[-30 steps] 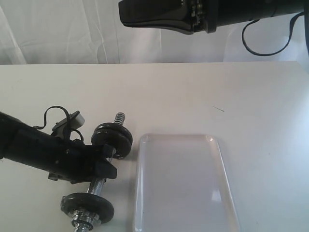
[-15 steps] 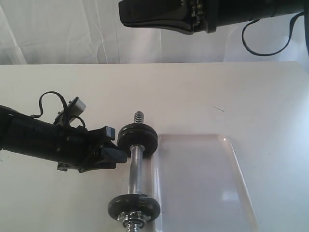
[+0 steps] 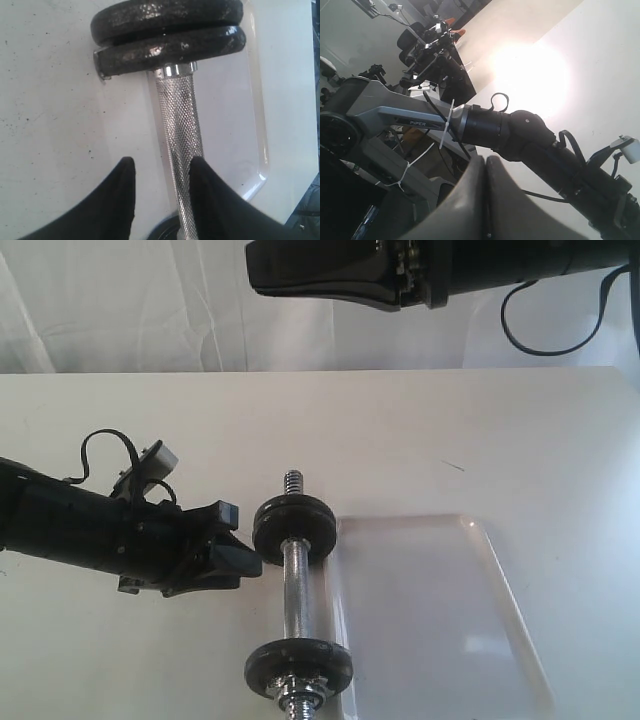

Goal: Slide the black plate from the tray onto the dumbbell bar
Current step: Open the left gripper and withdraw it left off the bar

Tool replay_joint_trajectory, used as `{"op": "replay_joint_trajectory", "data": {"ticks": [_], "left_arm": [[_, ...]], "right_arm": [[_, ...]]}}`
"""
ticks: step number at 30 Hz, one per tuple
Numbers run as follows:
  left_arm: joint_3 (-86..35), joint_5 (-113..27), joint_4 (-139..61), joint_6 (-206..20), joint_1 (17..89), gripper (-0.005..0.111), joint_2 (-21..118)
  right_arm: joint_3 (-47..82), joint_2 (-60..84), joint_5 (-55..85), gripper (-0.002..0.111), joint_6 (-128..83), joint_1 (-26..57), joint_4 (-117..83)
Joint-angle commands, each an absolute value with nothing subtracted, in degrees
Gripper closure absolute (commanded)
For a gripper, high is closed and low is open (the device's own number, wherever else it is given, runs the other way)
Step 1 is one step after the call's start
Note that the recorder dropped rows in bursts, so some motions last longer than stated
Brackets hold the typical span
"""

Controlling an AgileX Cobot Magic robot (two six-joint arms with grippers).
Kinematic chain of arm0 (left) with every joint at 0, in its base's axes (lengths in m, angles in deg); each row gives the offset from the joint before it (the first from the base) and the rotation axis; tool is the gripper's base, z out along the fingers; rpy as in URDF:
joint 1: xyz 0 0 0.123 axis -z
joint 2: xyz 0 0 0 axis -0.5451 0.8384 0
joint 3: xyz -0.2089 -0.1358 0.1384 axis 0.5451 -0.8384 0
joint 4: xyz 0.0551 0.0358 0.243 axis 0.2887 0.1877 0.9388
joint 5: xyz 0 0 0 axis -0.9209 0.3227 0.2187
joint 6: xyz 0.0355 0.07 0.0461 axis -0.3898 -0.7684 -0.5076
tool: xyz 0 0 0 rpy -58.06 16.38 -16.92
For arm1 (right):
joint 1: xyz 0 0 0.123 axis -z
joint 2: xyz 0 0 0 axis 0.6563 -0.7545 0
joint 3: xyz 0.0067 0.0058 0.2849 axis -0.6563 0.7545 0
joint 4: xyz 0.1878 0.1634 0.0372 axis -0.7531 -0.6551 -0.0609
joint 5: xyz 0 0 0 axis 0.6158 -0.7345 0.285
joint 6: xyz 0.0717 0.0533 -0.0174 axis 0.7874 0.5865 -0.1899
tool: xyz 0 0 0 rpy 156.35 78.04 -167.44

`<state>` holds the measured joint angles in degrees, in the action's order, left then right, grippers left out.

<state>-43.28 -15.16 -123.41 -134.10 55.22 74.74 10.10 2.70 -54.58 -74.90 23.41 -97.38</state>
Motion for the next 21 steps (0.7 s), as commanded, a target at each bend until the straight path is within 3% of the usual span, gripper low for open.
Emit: {"op": "replay_joint_trajectory", "data": {"ticks": [1,4,11,21], "left_arm": [[-43.37,-14.40,-123.98,-134.34,55.64,0.065,74.19],[-43.37,-13.89,-123.74,-134.34,54.79,0.070,73.79],[-43.37,-11.30,-119.68,-134.34,50.06,0.107,67.75],[-43.37,-9.76,-97.90,-124.03,42.83,0.107,48.26]], "right_arm": [[9.93,3.23,-54.89,0.108,-75.39,23.30,-97.63],[9.93,3.23,-54.89,0.108,-75.39,23.30,-97.63],[9.93,3.23,-54.89,0.108,-75.39,23.30,-97.63],[9.93,3.23,-54.89,0.108,-75.39,23.41,-96.19]]}}
